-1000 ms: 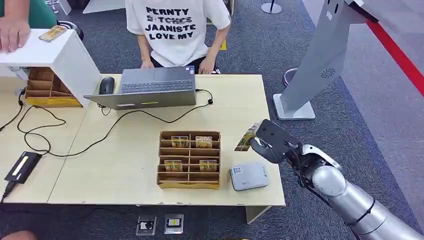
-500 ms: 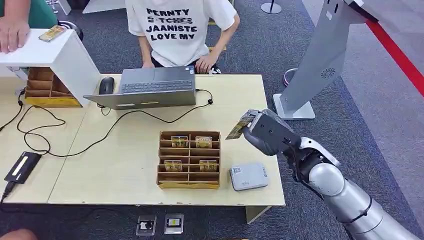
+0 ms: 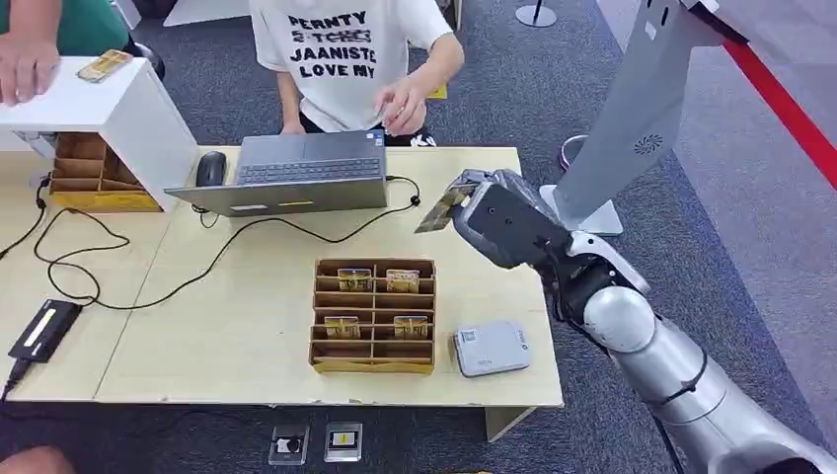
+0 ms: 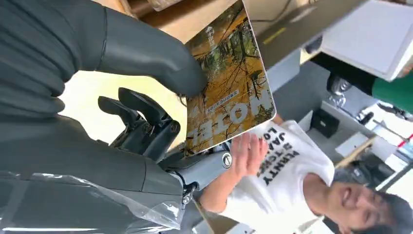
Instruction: Pass the card to the sensor for recognition and then transmit it.
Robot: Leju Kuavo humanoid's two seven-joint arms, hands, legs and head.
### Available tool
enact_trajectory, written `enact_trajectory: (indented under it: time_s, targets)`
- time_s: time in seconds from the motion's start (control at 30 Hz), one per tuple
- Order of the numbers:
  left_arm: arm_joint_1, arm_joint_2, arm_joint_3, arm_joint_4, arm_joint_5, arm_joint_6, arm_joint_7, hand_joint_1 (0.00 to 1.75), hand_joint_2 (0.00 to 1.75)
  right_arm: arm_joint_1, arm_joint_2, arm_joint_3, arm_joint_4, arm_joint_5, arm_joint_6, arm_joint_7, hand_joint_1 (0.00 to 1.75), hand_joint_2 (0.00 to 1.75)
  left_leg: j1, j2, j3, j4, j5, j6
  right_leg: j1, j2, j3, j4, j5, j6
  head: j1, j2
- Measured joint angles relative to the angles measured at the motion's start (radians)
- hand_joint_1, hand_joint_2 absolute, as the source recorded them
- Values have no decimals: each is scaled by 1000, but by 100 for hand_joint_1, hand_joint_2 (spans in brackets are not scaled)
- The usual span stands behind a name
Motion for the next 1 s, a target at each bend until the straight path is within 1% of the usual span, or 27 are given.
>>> enact_trajectory:
  time_s: [0.13, 0.33, 0.53, 0.7, 0.8, 0.93, 1.0]
  targets:
    - [-3, 0, 0, 0, -3, 0, 1, 0, 0, -32, 36, 10, 45, 24, -23, -9, 175, 175, 0, 0, 0, 0, 0, 0, 0, 0, 0, 0, 0, 0, 0, 0]
    - [-6, -6, 0, 0, -13, 0, 17, 0, 0, -94, 99, 23, 149, 56, -68, -30, 175, 175, 0, 0, 0, 0, 0, -1, 0, 0, 0, 0, 0, 0, 0, 0]
    - [-10, -8, 0, 0, -30, 0, 19, 0, 0, -148, 146, 26, 248, 93, -102, -36, 175, 175, 0, 0, -1, 0, 0, -1, 0, 0, 0, 0, 0, 0, -1, 0]
    - [-13, -10, 0, 0, -46, 0, 35, 0, 0, -187, 187, 33, 347, 135, -137, -31, 175, 175, 0, 0, -1, 0, 0, -1, 0, 0, -1, 0, 0, 0, 0, 0]
    - [-16, -13, 0, 0, -57, 1, 36, 0, 0, -216, 211, 40, 414, 153, -161, -29, 175, 175, 0, 0, -1, 0, 0, -1, 0, 0, -1, 0, 0, 0, 0, 0]
    - [-16, -14, 0, 0, -73, 3, 39, 0, 0, -243, 247, 45, 518, 167, -194, -42, 175, 175, 0, 0, -1, 0, 1, -1, 0, 0, -1, 0, 0, 0, 0, 0]
    - [-16, -14, 0, 0, -76, 4, 39, 0, 0, -251, 255, 48, 542, 173, -203, -46, 175, 175, 0, 0, -1, 0, 1, -1, 0, 0, -1, 0, 0, 0, 0, 0]
